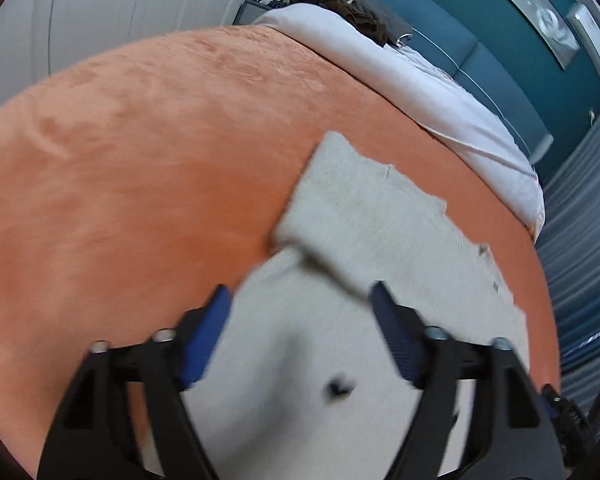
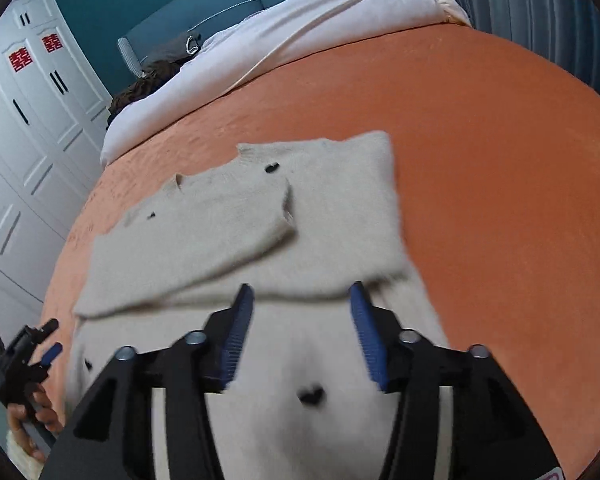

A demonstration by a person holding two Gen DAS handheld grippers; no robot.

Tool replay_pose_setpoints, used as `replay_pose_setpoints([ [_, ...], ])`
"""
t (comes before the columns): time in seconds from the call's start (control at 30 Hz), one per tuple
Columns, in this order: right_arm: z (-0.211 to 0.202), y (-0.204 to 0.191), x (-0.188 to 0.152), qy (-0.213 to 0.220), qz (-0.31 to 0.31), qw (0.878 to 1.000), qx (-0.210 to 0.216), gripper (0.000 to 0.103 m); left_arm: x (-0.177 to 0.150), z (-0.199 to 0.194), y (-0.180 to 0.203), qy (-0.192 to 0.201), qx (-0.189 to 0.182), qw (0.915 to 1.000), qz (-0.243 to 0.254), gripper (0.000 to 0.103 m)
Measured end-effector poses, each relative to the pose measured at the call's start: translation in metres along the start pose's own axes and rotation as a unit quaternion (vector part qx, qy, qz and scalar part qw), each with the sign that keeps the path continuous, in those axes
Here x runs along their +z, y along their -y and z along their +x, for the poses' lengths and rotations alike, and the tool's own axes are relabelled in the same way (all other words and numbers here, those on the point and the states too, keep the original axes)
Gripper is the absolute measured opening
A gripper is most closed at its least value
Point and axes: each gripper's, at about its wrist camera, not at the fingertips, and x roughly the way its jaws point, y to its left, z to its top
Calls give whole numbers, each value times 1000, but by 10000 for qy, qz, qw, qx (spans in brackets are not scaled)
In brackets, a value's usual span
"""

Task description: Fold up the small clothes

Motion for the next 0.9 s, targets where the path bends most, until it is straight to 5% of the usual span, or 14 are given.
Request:
replay_pose_setpoints([
  [0.2,-81,76,-128,-916,543,9942,-143,65,-89,-68,-78,-891,27,9954,-364,85],
  [0.3,-91,84,-175,-1259,964,9873,113,66,-122,-93,-79,-698,-107,9972,-256,93],
  [0.4,-89,69,-187,-1311,1115,9839,486,75,-137,-96,-68,-690,-162,9971,-268,98],
  [0.53,-75,49,-178,-1031,1101,9877,415,79,-136,-86,-48,-645,61,9979,-96,98],
  [0.6,-70,39,-175,-934,1075,9893,300,79,-132,-80,-40,-759,42,9971,27,84],
  [0.67,-65,26,-170,-884,1019,9904,296,61,-127,-75,-32,-981,-89,9950,137,37],
  [0.73,-59,19,-166,-1049,938,9895,324,14,-123,-70,-34,-1327,-222,9909,40,14],
  [0.9,-91,12,-150,-699,876,9926,477,12,-111,-106,-41,-1266,-548,9901,-251,8],
])
